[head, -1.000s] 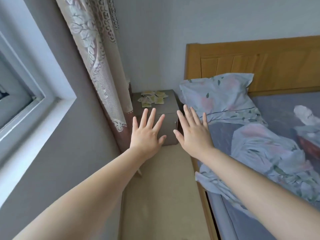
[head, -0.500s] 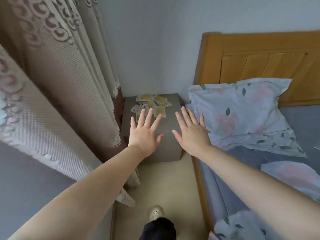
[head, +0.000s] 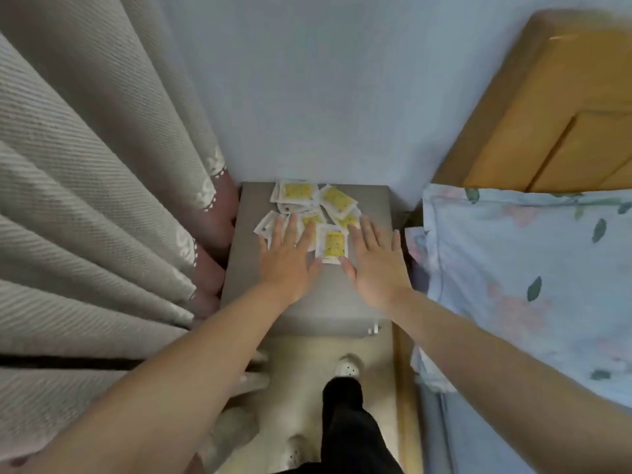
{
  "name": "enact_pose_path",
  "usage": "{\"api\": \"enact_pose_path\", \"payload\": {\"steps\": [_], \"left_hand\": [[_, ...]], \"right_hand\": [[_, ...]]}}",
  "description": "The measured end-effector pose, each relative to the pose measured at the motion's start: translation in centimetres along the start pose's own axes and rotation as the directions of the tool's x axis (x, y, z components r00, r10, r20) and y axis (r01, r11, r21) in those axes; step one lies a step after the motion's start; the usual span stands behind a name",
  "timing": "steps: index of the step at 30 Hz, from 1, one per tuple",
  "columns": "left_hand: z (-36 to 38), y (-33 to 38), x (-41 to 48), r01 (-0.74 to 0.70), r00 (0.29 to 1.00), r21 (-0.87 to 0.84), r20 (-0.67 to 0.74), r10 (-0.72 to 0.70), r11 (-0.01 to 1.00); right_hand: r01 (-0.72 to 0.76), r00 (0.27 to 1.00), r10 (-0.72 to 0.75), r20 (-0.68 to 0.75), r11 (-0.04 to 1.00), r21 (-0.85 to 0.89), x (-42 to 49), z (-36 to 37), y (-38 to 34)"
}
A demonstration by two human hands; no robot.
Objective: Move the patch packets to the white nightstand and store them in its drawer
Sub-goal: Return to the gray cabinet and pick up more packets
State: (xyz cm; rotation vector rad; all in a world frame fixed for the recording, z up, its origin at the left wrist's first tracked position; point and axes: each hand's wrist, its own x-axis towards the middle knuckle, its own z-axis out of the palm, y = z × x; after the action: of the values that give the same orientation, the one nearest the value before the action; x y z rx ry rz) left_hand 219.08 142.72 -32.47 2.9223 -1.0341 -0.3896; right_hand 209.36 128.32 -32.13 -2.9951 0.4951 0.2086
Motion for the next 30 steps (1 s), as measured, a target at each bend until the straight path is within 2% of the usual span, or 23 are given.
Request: {"api": "enact_pose_path", "payload": {"steps": [4,7,11,14,19,22,26,30], "left_hand": [[3.4,-1.1,6.9,0.080,0.996,-0.073,0.047,-0.077,0.994],[6.9,-2.1,10.7,0.147,0.980,-0.084,0.147,-0.134,0.986],[10.8,-2.9,14.6,0.180,0.950,-0.113,0.276,-0.143,0.977],[13.6,-3.7,17.1,0.168,0.940,-0.098,0.315,-0.129,0.981],[17.1,-4.3,20.0,0.087,0.972,-0.016,0.222,-0.082,0.996],[18.2,-4.1,21.2,0.052,0.971,-0.040,0.234,-0.041,0.998],[19.5,-4.0,21.9,0.078,0.964,-0.086,0.260,-0.053,0.993],[19.8,-4.1,22.0,0.076,0.967,-0.105,0.251,-0.048,0.992]], "right_hand": [[0.021,0.994,-0.018,0.109,1.000,-0.019,7.5,3.8,2.9],[0.006,0.981,-0.004,0.195,1.000,-0.011,11.5,7.2,4.9],[-0.014,0.951,0.006,0.310,1.000,0.026,15.7,11.4,6.3],[-0.050,0.931,0.029,0.364,0.998,0.049,18.7,14.1,6.9],[-0.168,0.944,0.119,0.309,0.976,0.140,25.0,16.8,7.3],[-0.265,0.955,0.226,0.191,0.941,0.212,29.1,17.3,7.5],[-0.379,0.918,0.344,0.199,0.908,0.179,32.9,18.0,7.3],[-0.309,0.946,0.293,0.139,0.945,0.106,34.4,17.9,6.7]]}}
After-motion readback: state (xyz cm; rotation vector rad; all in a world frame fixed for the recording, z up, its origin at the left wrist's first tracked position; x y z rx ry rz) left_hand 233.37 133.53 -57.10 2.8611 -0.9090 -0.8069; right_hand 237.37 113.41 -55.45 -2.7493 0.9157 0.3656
